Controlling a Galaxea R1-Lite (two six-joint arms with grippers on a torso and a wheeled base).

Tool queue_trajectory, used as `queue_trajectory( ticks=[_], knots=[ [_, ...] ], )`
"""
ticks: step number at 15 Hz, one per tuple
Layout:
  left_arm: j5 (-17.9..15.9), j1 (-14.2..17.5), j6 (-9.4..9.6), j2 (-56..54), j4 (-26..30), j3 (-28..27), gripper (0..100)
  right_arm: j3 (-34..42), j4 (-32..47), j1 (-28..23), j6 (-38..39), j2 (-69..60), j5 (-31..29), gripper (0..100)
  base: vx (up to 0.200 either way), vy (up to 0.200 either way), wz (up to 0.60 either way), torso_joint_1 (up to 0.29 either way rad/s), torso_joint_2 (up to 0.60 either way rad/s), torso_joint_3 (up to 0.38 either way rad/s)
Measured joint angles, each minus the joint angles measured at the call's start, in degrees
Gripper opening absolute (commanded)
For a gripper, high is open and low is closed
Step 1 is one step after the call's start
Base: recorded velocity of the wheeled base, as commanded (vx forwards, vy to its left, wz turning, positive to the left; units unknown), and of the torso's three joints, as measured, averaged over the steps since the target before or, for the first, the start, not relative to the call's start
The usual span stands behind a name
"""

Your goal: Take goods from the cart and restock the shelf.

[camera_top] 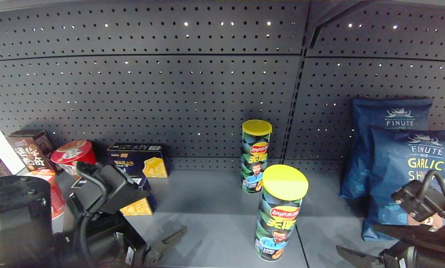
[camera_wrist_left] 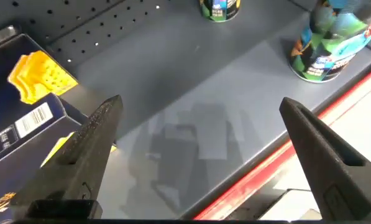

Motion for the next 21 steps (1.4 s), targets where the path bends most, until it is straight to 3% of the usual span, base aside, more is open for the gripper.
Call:
queue_trajectory(
  ticks=[8,21],
  knots=[
    [-0.1,0.4,-0.11,5.4,-4.0,-1.0,100,-9.7,-0.7,-1.9,0.1,14.3,-0.1,100,0.000,0.000,0.00,0.000,0.00,0.000],
    [-0.4,1.6,-0.05,9.2,-4.2,-2.7,100,-12.4,-2.9,0.5,0.1,21.8,0.1,100,0.000,0.000,0.00,0.000,0.00,0.000]
  ],
)
